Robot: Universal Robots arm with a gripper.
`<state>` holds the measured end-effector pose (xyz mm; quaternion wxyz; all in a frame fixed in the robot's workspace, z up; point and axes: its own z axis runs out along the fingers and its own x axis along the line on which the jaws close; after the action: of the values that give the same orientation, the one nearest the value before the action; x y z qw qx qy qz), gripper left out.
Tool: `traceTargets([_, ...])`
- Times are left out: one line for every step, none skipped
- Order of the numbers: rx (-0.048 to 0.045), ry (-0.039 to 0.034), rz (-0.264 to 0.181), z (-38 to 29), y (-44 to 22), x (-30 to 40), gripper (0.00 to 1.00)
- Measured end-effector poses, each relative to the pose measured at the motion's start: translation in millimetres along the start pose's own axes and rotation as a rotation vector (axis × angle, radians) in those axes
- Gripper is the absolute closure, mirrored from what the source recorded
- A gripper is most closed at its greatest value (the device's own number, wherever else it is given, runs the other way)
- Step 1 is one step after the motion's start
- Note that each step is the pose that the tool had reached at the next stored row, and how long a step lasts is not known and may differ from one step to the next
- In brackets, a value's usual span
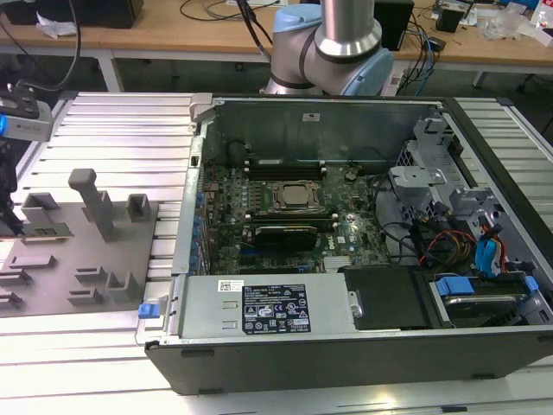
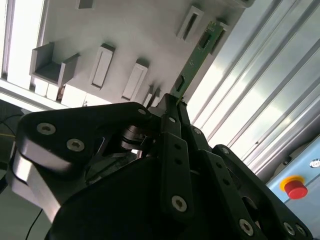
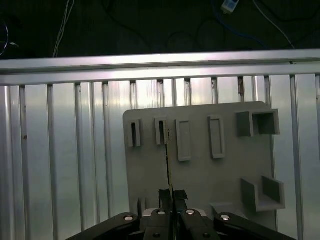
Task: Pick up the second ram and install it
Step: 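Pick up the second ram and move it above second insertion slot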
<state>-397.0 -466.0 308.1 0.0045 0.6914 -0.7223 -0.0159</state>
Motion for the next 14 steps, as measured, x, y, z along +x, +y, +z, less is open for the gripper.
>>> traceTargets([-0.0001,0.0000,0.000,-1.3,0.1,0.0,0.87])
traceTargets([0.0001,-0.0001,0.000,-2.2,0.1,0.0,0.87])
traceTargets([0.0000,-0.0001,0.000,-3.8,0.1,-0.1,0.87])
traceTargets([0.0000,0.0000,0.000,-5.8,0.2,-0.1,0.87])
traceTargets([0.0001,0.0000,0.000,-7.2,0.2,-0.1,0.87])
traceTargets([0.0000,0.0000,0.000,-8.1,0.2,-0.1,0.87])
traceTargets([0.0000,0.0000,0.000,-8.6,0.3,-0.1,0.87])
traceTargets([0.0001,-0.0001,0.000,-9.4,0.3,-0.2,0.87])
traceTargets([0.0001,-0.0001,0.000,-9.9,0.3,-0.2,0.87])
traceTargets([0.0000,0.0000,0.000,-10.4,0.3,-0.2,0.87])
traceTargets([0.0000,-0.0001,0.000,-11.4,0.3,-0.2,0.87])
traceTargets([-0.0001,0.0000,0.000,-12.7,0.4,-0.2,0.87])
traceTargets([0.0000,-0.0002,0.000,-13.6,0.4,-0.2,0.87])
traceTargets([-0.0001,-0.0001,0.000,-14.9,0.5,-0.3,0.87])
